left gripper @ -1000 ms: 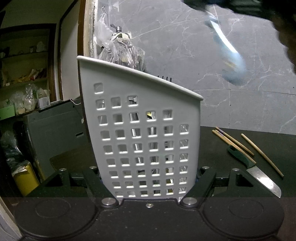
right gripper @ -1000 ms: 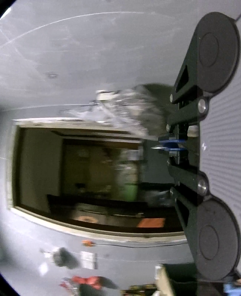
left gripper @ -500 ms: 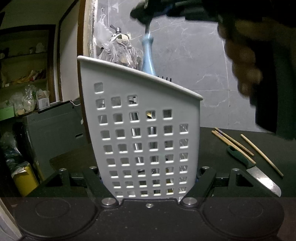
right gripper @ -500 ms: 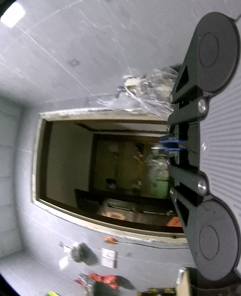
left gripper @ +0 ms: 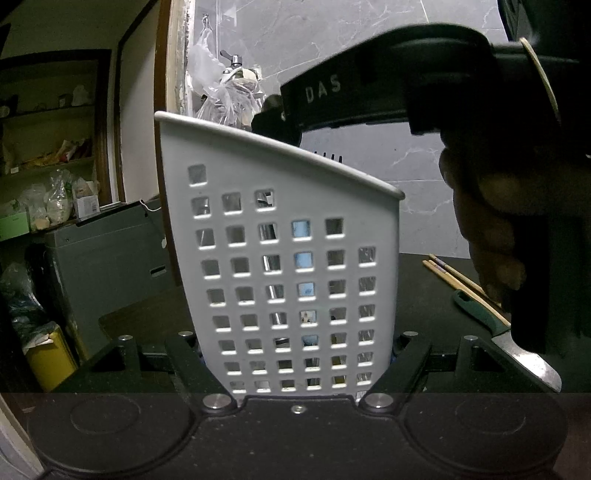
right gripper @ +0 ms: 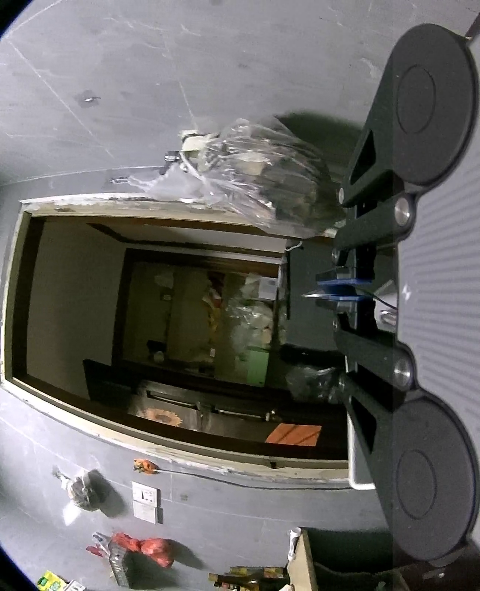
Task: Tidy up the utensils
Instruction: 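Carry the blue-handled spoon over the caddy and open the right gripper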
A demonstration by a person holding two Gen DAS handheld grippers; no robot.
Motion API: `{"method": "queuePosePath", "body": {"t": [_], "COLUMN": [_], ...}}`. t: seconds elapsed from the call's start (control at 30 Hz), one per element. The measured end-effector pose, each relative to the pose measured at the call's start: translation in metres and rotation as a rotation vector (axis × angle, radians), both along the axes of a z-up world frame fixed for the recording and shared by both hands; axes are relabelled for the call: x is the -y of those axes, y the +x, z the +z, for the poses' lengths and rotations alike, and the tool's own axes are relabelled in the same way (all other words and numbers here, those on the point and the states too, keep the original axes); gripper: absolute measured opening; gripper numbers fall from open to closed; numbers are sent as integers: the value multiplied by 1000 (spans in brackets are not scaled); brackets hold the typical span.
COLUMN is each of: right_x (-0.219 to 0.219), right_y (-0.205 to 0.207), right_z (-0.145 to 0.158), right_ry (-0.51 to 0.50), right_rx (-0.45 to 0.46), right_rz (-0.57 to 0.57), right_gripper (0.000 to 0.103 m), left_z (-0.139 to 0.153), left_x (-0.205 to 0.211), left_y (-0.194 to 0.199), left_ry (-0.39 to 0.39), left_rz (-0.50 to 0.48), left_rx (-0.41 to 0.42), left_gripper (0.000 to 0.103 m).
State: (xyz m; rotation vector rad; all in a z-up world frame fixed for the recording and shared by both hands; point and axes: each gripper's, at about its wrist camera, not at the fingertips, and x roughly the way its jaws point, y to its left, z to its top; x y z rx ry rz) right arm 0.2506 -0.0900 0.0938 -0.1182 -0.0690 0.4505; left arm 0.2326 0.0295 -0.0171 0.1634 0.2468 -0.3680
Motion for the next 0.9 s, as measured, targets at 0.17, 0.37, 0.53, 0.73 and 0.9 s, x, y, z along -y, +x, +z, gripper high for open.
{"method": "queuePosePath", "body": {"t": [0.17,0.37,0.53,0.73,0.9], "right_x": [0,2,4,13,33], "right_y": [0,-2,-3,-9,-14], "right_z": [-4,-9,-8,-1,10], "right_ry": [-15,-48,-63,-49,-24], "right_rx": [-19,-39,-53,-32,-13], "right_rz": [9,14,22,16,-23], "right_gripper": [7,7,7,29,60], "left_z": [0,0,-1,-1,-1], "left_x": [0,-1,-1,-1,-1], "left_y": [0,0,1,1,1], "left_ry": [0,0,-1,-1,-2], "left_rz": [0,-2,-2,-1,-2], "left_rx": [0,-1,0,0,0], "left_gripper": [77,77,77,77,77]}}
